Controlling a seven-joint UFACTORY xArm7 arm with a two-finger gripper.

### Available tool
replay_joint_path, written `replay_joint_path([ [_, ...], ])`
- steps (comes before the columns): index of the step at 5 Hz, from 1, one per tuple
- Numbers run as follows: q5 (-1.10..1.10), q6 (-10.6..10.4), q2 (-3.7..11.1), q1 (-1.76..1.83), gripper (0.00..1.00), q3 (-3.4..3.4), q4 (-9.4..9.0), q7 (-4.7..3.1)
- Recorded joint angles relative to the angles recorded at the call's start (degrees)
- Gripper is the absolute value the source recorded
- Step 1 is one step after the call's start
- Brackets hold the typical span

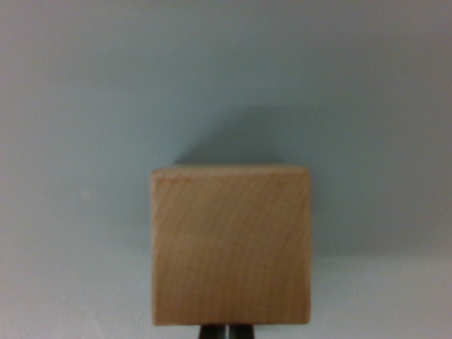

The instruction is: Push wooden cube

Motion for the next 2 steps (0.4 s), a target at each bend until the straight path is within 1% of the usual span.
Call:
replay_joint_path([
  [1,0.01,0.19,0.61,0.01,1.0,0.0,0.79,0.0],
  [2,0.01,0.19,0.61,0.01,1.0,0.0,0.79,0.0],
])
